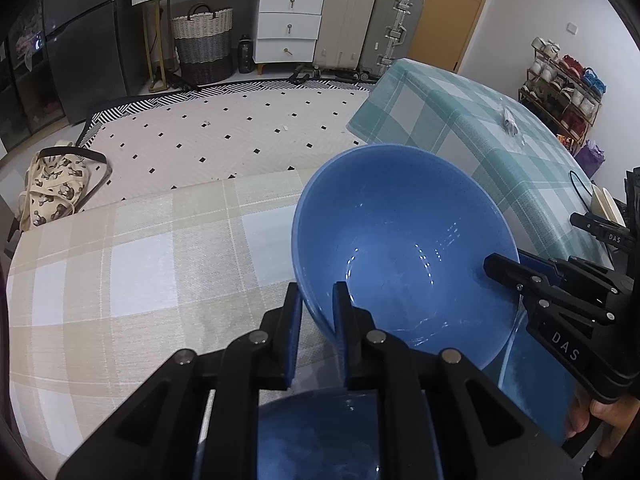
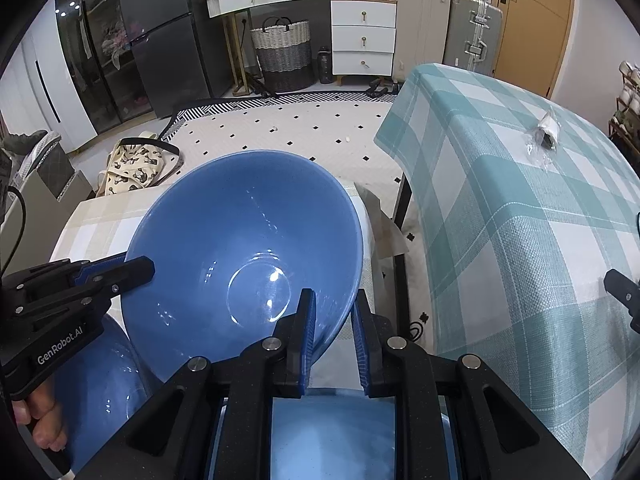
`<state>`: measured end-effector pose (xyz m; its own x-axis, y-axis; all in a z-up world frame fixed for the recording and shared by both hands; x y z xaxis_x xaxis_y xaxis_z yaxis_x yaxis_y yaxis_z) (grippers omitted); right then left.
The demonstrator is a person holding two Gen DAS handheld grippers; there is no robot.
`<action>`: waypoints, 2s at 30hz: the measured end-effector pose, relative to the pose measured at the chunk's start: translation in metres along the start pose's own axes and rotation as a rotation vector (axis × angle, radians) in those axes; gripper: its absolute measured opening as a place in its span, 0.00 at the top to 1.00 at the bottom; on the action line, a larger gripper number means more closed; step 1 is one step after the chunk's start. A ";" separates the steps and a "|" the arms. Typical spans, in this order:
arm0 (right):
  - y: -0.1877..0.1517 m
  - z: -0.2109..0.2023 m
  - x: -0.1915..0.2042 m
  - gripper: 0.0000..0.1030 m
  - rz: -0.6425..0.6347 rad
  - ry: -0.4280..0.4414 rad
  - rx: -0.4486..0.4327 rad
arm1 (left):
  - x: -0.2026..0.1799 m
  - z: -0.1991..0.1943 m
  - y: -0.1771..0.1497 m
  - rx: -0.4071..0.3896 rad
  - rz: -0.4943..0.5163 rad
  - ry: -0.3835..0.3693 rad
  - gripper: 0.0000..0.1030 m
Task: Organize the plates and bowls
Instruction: 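Lift the blue bowl with both grippers and carry it over another blue bowl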
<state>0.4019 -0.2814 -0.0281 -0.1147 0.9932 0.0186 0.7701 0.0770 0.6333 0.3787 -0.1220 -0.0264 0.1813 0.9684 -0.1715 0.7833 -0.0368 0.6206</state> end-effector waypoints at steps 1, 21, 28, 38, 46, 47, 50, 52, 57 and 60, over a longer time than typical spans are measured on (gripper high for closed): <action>0.000 0.000 0.000 0.83 -0.001 0.000 -0.002 | 0.000 -0.001 0.000 -0.003 0.001 0.000 0.88; 0.007 -0.019 0.004 0.83 -0.008 -0.007 -0.079 | -0.002 -0.029 0.008 -0.070 0.008 0.006 0.88; 0.009 -0.041 0.006 0.83 -0.007 0.003 -0.122 | -0.006 -0.047 0.011 -0.093 0.013 0.016 0.88; 0.010 -0.079 0.007 0.83 -0.005 0.020 -0.185 | -0.016 -0.079 0.016 -0.138 0.033 0.023 0.88; 0.006 -0.111 0.011 0.83 -0.008 0.030 -0.232 | -0.023 -0.103 0.016 -0.170 0.047 0.032 0.88; 0.005 -0.114 0.011 0.83 -0.006 0.032 -0.238 | -0.024 -0.106 0.015 -0.174 0.050 0.034 0.88; 0.002 -0.126 0.011 0.83 -0.008 0.037 -0.253 | -0.027 -0.115 0.014 -0.184 0.054 0.038 0.88; 0.000 -0.133 0.012 0.83 -0.009 0.041 -0.262 | -0.028 -0.121 0.012 -0.192 0.055 0.040 0.88; -0.004 -0.150 0.016 0.83 -0.014 0.054 -0.283 | -0.030 -0.134 0.008 -0.203 0.057 0.049 0.88; -0.006 -0.160 0.020 0.83 -0.019 0.063 -0.294 | -0.031 -0.142 0.006 -0.210 0.058 0.055 0.88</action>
<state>0.2952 -0.2760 0.0922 -0.1735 0.9837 0.0465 0.5534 0.0583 0.8309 0.2928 -0.1172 0.0912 0.1856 0.9782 -0.0928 0.6308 -0.0461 0.7746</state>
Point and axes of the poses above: each gripper's, at about its wrist camera, not at the fingertips, and z roughly the way its jaws point, x to its left, y to its top, the point moved 2 cm from there along z, roughly the way its jaws point, and after that the axes turned 4 degrees about -x, right-handed, at the moved point
